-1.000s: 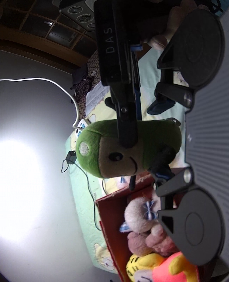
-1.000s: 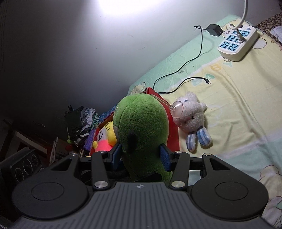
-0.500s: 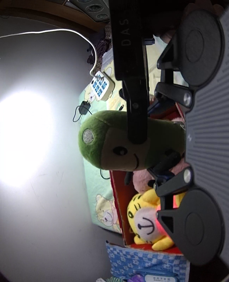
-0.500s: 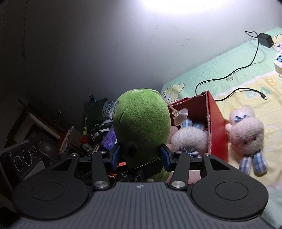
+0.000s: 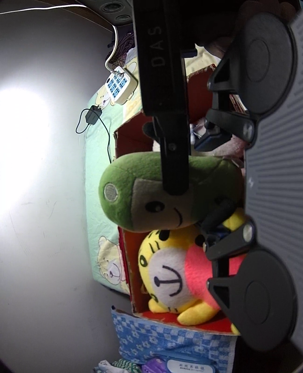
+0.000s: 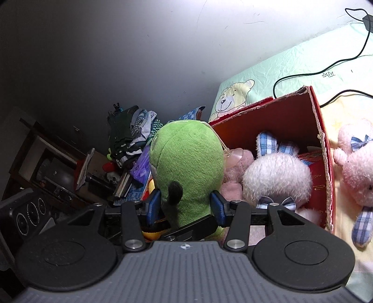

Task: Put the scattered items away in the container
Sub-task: 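Lift the green bean plush with the right gripper and carry it to the box, then lower the green bean plush into the box beside the tiger plush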

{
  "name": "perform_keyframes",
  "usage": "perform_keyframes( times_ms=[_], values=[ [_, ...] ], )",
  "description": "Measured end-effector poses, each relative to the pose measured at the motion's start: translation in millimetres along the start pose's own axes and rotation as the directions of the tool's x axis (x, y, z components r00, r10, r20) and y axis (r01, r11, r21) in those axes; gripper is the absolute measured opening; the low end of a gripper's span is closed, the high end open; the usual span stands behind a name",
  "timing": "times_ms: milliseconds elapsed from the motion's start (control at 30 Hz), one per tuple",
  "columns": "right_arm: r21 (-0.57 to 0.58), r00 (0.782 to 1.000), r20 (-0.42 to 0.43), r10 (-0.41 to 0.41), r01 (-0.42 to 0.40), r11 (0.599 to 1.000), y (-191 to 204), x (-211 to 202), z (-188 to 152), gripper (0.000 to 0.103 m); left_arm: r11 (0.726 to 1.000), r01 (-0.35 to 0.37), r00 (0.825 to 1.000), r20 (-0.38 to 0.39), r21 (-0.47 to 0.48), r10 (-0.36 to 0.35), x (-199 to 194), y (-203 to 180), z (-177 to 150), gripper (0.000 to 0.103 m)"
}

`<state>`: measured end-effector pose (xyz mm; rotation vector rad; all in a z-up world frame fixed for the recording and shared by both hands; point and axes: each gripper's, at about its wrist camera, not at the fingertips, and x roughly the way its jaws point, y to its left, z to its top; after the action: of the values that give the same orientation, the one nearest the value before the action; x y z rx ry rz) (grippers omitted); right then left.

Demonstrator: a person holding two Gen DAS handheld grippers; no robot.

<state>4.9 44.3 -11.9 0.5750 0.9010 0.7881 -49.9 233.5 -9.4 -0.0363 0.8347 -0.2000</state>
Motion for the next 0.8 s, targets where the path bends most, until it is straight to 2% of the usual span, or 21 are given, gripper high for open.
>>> perform_keyframes(
  times_ms=[267,533,700,800],
  values=[
    [0.035,1.000,-0.022,-0.020,0.021,0.999,-16,8,4,0.049,1.000,0.024,0.999,-0.025,0.010,-0.023,16,5,-2,0.064],
    [0.108,1.000,-0.008,0.027,-0.026,0.994,-38,11,10,0.049,0.998,0.062,0.998,-0.030,-0.024,-0.063,17,14,2,0.064],
    [0.083,1.000,-0.016,0.005,-0.004,0.997,-31,8,8,0.059,0.995,0.079,0.996,-0.029,-0.064,-0.080,13,21,4,0.064],
    [0.065,1.000,-0.003,-0.011,0.011,0.998,-27,3,9,0.059,0.993,0.085,0.996,-0.019,-0.079,-0.087,8,23,5,0.064]
  ],
)
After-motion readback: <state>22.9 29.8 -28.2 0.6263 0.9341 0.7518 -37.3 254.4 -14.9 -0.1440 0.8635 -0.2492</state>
